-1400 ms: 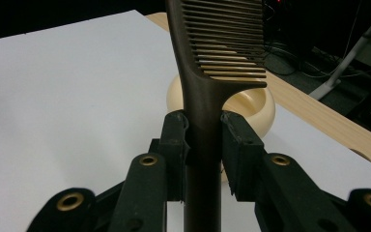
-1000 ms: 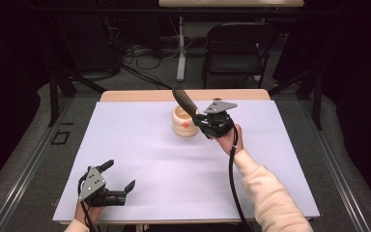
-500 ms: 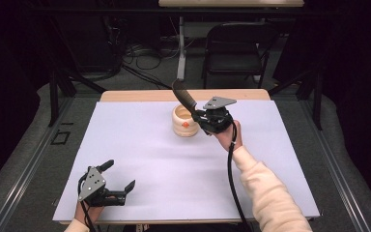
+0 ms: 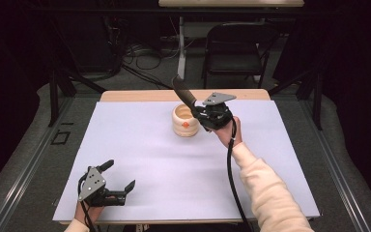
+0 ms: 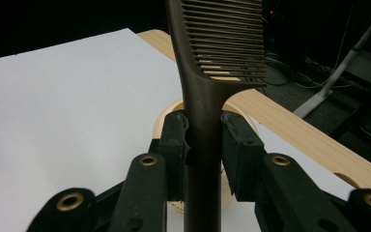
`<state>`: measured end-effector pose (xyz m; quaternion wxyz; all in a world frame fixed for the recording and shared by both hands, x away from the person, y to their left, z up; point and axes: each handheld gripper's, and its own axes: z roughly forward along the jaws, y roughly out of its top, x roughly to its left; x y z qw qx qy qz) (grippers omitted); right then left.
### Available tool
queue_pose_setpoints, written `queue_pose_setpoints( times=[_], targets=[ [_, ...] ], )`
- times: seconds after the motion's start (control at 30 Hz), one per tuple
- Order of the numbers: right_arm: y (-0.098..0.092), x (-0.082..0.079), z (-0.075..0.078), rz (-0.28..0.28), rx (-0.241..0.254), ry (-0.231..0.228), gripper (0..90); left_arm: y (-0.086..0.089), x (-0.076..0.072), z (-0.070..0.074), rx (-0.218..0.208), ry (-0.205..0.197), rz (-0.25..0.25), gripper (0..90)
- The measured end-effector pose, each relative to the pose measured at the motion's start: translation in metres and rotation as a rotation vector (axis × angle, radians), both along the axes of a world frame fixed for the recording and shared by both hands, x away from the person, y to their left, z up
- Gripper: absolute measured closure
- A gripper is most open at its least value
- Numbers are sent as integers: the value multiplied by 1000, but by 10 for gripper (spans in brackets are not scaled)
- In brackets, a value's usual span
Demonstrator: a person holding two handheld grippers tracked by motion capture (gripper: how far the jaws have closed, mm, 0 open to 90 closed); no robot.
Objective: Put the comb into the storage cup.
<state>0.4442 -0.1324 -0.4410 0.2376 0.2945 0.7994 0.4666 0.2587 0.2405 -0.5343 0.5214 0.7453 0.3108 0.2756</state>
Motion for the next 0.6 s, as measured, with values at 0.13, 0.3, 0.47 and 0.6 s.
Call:
queue_pose_setpoints(
  times=[0.13, 0.3, 0.47, 0.6],
  targets=[
    [0, 3, 1, -3, 3, -2, 721, 0, 0, 0, 0, 1, 0, 4],
    [2, 7, 1, -8, 14, -3, 721, 0, 0, 0, 0, 0, 0, 4],
    [5, 9, 5, -9, 19, -9, 722, 0, 0, 0, 0, 0, 0, 4],
    [7, 11, 6, -4, 15, -11, 721, 0, 0, 0, -1, 1, 0, 4]
  ],
)
